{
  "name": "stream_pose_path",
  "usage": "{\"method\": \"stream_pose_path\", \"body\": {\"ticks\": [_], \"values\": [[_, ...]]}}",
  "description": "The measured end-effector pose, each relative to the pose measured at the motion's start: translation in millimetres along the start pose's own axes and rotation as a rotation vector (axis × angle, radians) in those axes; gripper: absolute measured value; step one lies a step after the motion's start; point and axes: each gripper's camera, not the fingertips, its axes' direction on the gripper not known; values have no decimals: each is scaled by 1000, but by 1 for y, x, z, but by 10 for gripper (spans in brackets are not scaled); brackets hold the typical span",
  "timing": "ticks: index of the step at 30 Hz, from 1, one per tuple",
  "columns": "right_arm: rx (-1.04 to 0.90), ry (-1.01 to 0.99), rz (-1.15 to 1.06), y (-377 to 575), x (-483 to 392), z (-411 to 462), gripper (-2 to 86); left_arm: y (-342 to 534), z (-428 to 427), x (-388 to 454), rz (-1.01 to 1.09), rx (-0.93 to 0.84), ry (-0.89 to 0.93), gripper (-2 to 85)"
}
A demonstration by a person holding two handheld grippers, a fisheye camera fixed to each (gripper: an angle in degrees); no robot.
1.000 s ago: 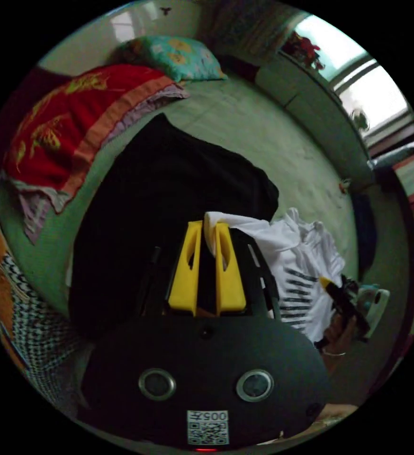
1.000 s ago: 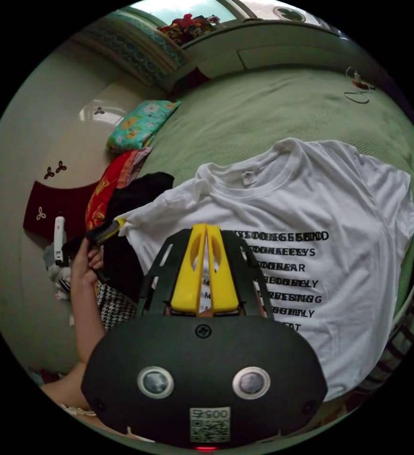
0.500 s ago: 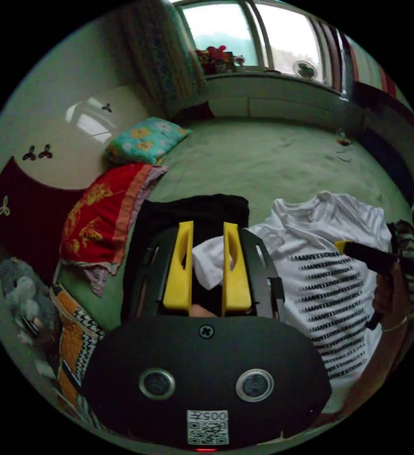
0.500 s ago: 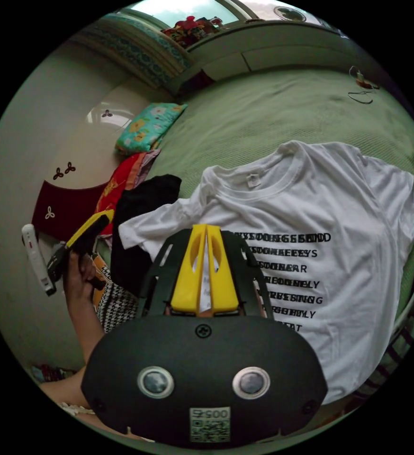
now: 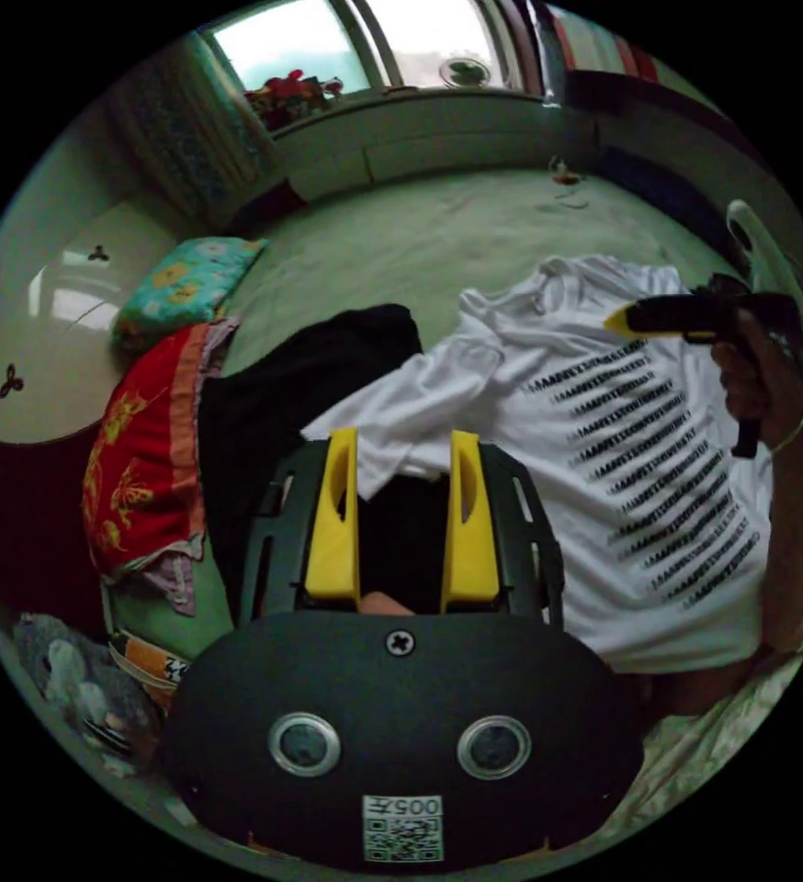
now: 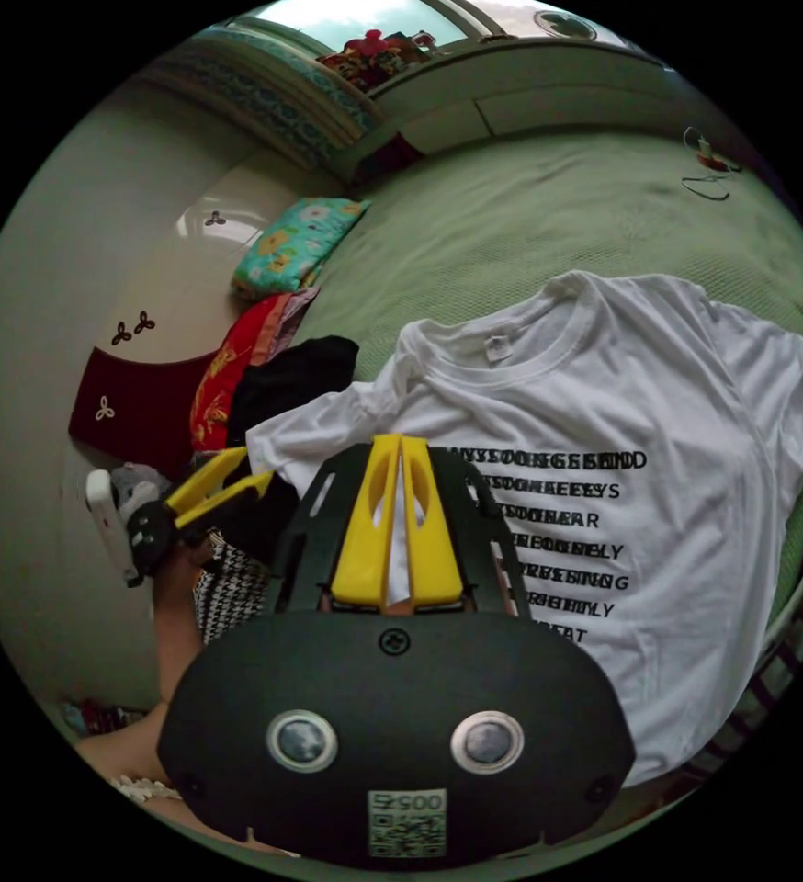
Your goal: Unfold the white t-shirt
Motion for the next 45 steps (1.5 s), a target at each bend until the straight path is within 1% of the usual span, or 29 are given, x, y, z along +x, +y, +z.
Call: {"method": "stream_pose_path", "body": {"ticks": [5,9,12,17,19,20,22,23,25,26,28,33,34,38,40,42,45], "values": [[8,-23,14,-1,6,-3,-10,9,12,-15,58,-61,-84,131],[-12,-12,-4,-2,2,2,-10,12,25,-35,42,-99,-103,92],[-11,3,-8,-2,2,2,-10,19,17,-52,-13,-47,-136,29],[-6,-22,14,-3,8,0,-10,20,3,-91,-64,11,-56,10],[-11,-13,11,-4,7,1,-10,14,-1,-127,-181,36,60,6],[-15,-8,5,-4,6,2,-10,12,-1,-137,-217,37,76,6],[-21,1,-2,-4,5,3,-10,13,5,-184,-388,52,30,5],[-24,6,-2,-5,5,4,-10,14,9,-198,-436,43,25,5],[-27,5,-1,-5,5,4,-10,21,33,-249,-583,2,123,5],[-27,-2,2,-6,6,4,-10,23,39,-259,-612,-2,155,6],[-28,-7,5,-7,7,4,-10,33,62,-290,-683,-20,303,8],[-41,2,4,-8,6,6,-10,48,74,-319,-685,11,402,26],[-47,3,1,-8,5,6,-10,50,73,-327,-682,12,399,30],[-53,18,-6,-10,2,7,-10,59,59,-353,-707,25,275,14],[-54,15,-5,-11,1,7,-10,65,50,-357,-668,18,223,14],[-56,11,-6,-12,0,7,-10,73,44,-347,-605,22,199,25],[-55,23,-5,-13,-2,8,-10,93,47,-311,-503,5,229,61]]}}
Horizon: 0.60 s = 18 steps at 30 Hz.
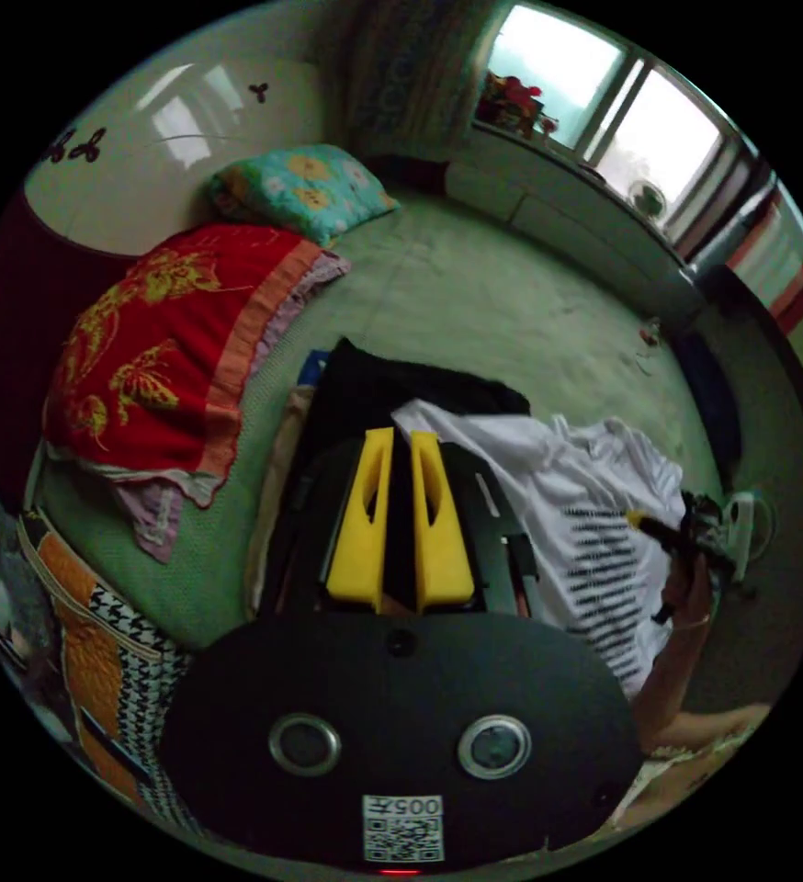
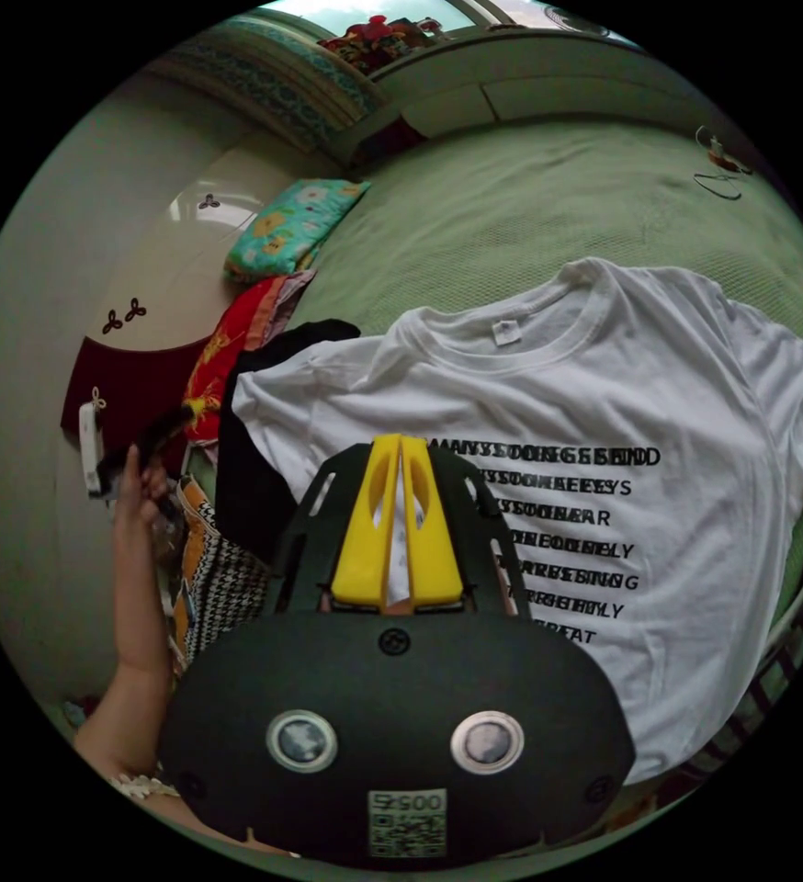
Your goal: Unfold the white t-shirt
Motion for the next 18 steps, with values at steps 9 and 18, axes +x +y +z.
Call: {"method": "stream_pose_path", "body": {"ticks": [9,18], "values": [[-4,33,-13,-3,-10,2,-10,46,54,11,-41,-64,162,86],[-2,31,-8,-10,-21,8,-10,43,81,16,-106,-59,236,68]]}}
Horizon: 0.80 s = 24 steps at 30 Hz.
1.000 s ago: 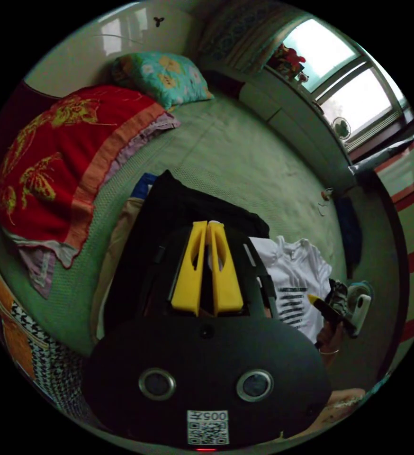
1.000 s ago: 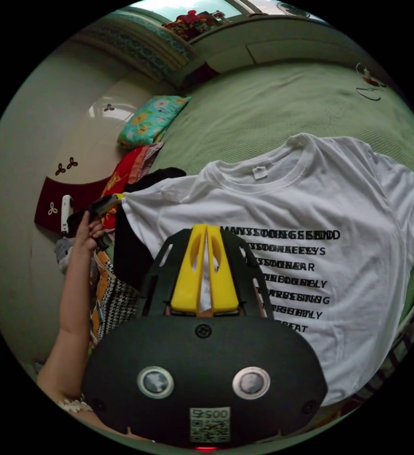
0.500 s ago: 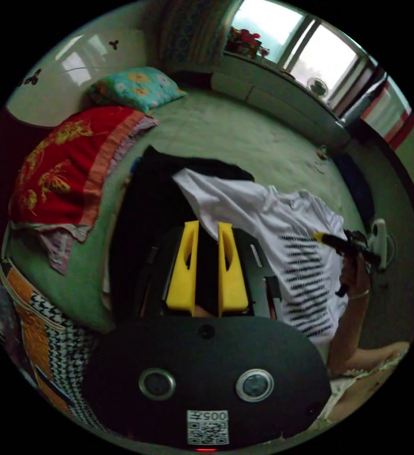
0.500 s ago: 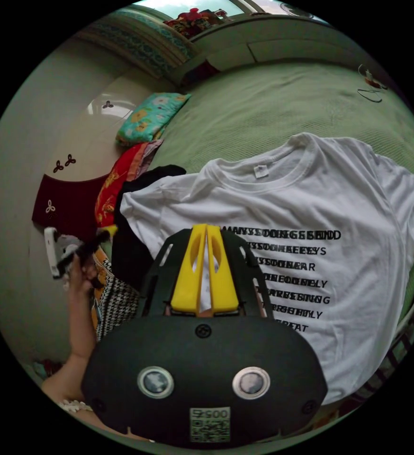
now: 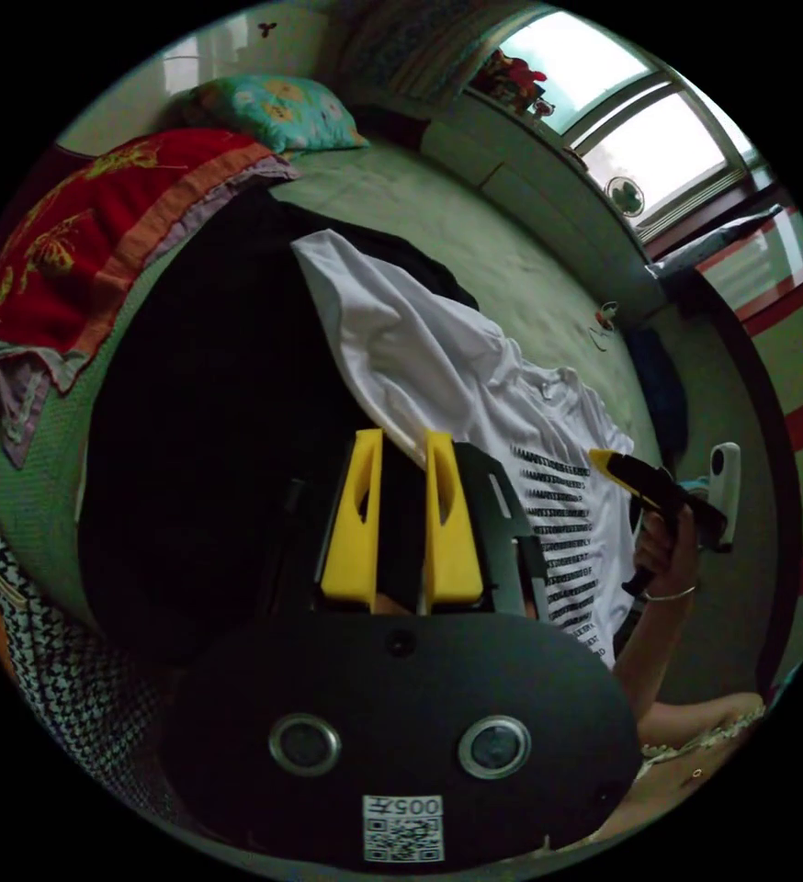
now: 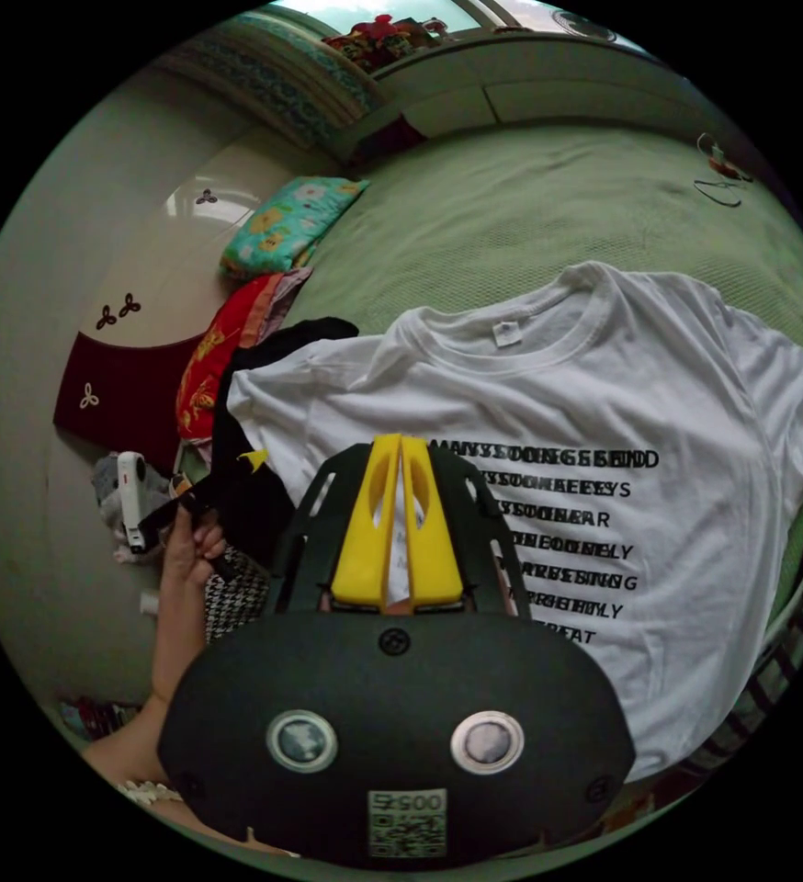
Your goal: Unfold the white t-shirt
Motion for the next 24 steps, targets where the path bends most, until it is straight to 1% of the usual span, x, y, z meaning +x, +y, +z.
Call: {"method": "stream_pose_path", "body": {"ticks": [2,4,8,15,19,22,24], "values": [[-4,1,-4,-2,-4,3,-10,-1,6,6,5,-18,-7,46],[-8,9,-7,-3,-8,5,-10,-1,12,15,9,-48,-53,22],[-4,7,-3,-7,-13,9,-10,-2,11,28,35,-105,-61,9],[-5,4,-3,-14,-26,21,-10,-33,7,61,184,-346,-135,2],[-6,12,-1,-20,-36,31,-10,-34,17,80,173,-447,-111,1],[-7,16,7,-26,-43,40,-10,-17,33,92,158,-441,-135,1],[-9,31,7,-28,-49,46,-10,-6,41,94,128,-421,-94,0]]}}
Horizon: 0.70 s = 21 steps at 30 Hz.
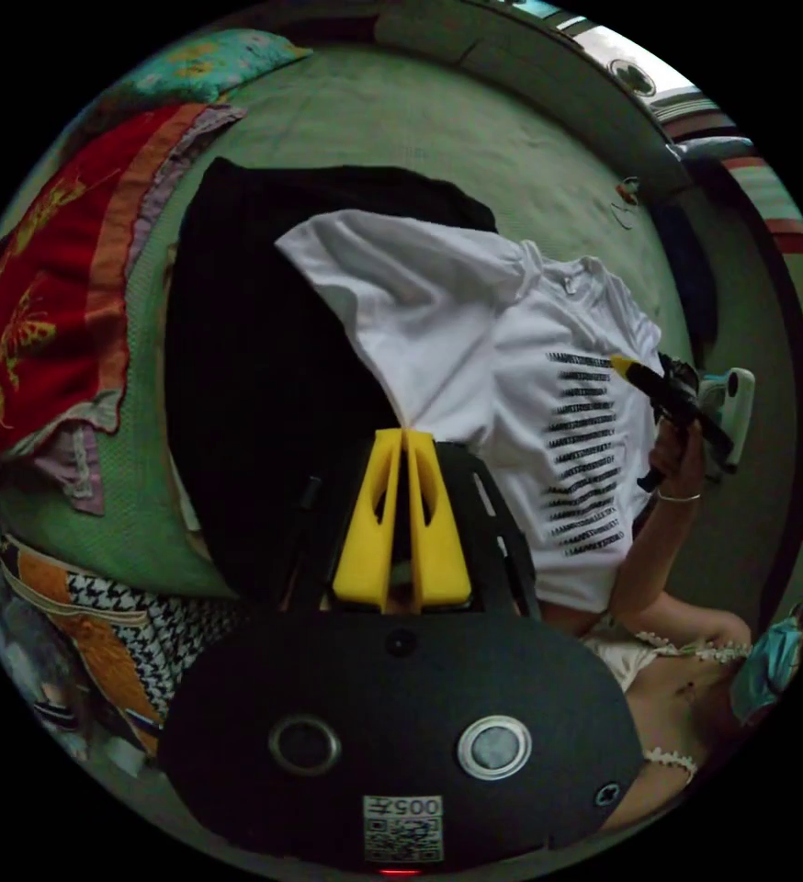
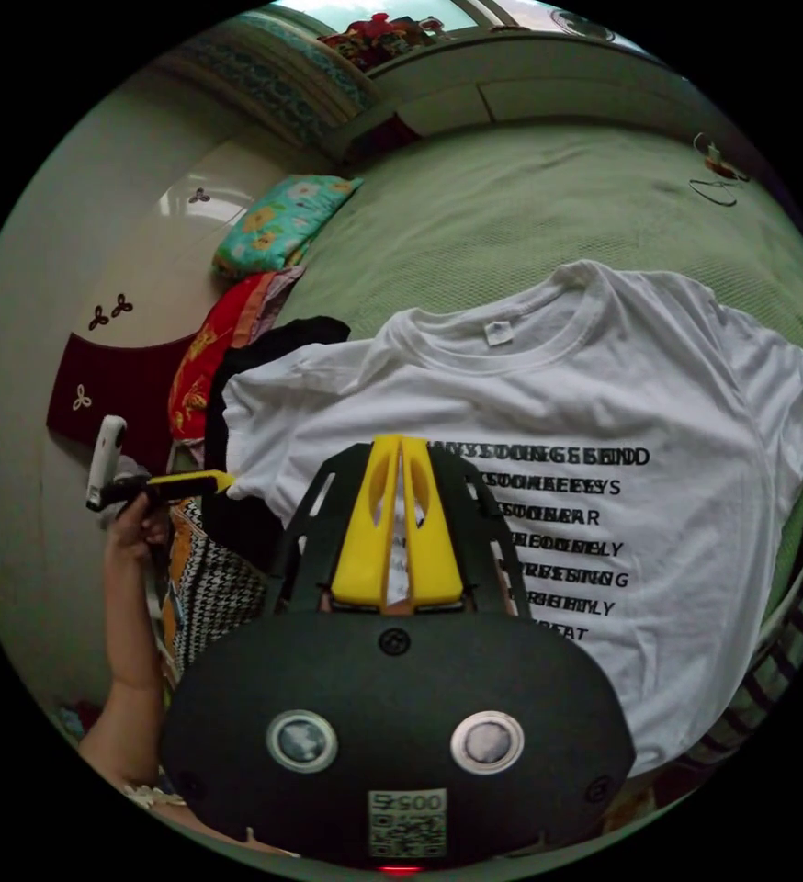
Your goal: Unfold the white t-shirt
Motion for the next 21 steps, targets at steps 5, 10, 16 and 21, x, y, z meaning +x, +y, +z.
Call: {"method": "stream_pose_path", "body": {"ticks": [5,10,16,21], "values": [[-36,154,16,-9,-21,22,-10,31,-6,17,-196,151,-162,-5],[-91,320,114,-24,-39,39,-10,62,-28,125,-245,417,-384,-7],[-95,470,44,-21,-95,7,-10,54,-8,294,22,485,-282,-7],[-79,425,-52,11,-136,-10,-10,41,45,373,201,316,-292,-6]]}}
